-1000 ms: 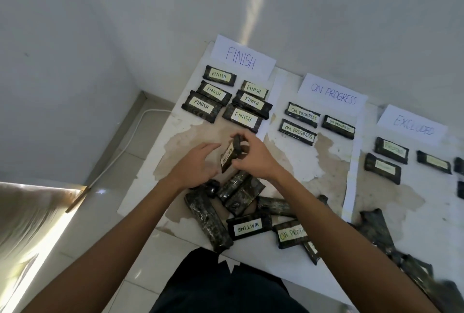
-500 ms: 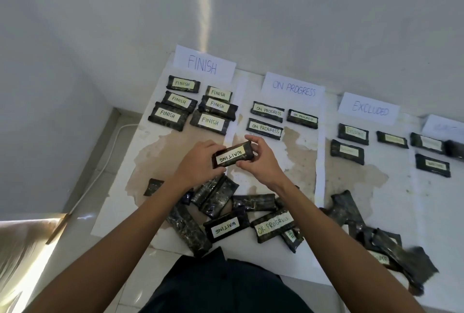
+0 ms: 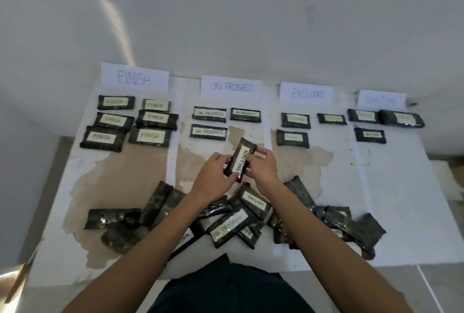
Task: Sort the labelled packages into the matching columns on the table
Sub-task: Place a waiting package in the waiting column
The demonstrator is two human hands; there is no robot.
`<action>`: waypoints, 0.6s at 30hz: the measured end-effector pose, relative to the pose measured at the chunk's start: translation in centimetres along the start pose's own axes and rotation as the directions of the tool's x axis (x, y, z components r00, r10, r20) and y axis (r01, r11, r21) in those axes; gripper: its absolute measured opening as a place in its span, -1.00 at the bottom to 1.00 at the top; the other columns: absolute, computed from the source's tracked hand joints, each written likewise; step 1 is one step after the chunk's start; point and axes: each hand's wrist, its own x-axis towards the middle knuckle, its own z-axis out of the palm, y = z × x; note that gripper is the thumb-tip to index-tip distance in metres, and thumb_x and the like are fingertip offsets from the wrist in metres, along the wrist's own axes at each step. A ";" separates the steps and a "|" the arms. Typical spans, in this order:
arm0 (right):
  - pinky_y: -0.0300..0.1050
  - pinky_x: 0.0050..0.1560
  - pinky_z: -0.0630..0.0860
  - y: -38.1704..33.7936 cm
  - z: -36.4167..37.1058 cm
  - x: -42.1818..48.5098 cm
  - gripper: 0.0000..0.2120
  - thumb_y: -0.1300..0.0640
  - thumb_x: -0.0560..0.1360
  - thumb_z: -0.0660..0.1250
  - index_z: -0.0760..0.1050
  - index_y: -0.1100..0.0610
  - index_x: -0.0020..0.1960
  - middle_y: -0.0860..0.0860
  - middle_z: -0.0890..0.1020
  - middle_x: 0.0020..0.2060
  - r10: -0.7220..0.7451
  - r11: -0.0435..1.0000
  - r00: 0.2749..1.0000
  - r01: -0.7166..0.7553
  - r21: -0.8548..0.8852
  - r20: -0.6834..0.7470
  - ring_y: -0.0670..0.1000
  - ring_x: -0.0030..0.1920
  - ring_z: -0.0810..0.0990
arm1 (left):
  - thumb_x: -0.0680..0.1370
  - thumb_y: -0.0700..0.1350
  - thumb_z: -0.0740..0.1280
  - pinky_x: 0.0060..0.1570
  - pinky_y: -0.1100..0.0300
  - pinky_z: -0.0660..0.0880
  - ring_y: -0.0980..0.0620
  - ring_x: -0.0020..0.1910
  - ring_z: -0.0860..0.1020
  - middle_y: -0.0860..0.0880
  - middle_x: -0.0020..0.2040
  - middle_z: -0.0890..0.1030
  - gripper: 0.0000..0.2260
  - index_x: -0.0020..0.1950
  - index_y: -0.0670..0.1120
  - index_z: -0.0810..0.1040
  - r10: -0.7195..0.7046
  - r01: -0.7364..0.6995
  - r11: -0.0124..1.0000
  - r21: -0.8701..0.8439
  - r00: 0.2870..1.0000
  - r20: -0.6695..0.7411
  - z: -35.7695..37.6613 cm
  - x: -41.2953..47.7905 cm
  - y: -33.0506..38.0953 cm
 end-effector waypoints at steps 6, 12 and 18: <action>-0.16 -0.17 0.55 -0.3 -7.7 2.0 -0.55 0.20 0.40 0.47 0.40 0.17 0.23 0.08 0.63 0.01 -0.059 0.970 0.998 0.065 -0.236 0.032 0.01 -0.07 0.63 | 0.51 -0.13 0.31 0.01 0.17 0.51 0.11 -0.07 0.51 0.06 0.08 0.45 -0.64 0.31 -0.04 0.44 -0.014 0.021 0.997 -0.074 0.995 0.094 6.9 1.2 5.2; -0.33 -0.19 0.52 -3.7 -17.8 4.5 -0.65 0.24 0.34 0.48 0.51 0.13 0.09 -0.03 0.62 -0.15 -0.136 0.888 0.980 0.185 -0.421 0.145 -0.09 -0.18 0.58 | 0.54 -0.10 0.28 0.02 0.20 0.49 0.11 -0.06 0.50 0.02 0.10 0.52 -0.71 0.25 -0.03 0.49 0.088 -0.092 0.996 0.008 0.972 0.220 13.5 4.9 9.7; -0.25 -0.06 0.42 -7.0 -28.6 9.8 -0.39 0.22 0.33 0.48 0.39 0.22 0.35 0.15 0.42 0.10 -0.298 0.581 0.941 0.313 -0.751 0.162 0.00 0.00 0.44 | 0.51 -0.14 0.27 0.25 0.13 0.33 -0.05 0.24 0.40 -0.07 0.27 0.45 -0.62 0.34 -0.09 0.43 0.178 -0.227 0.955 0.193 0.954 0.242 20.4 10.8 15.4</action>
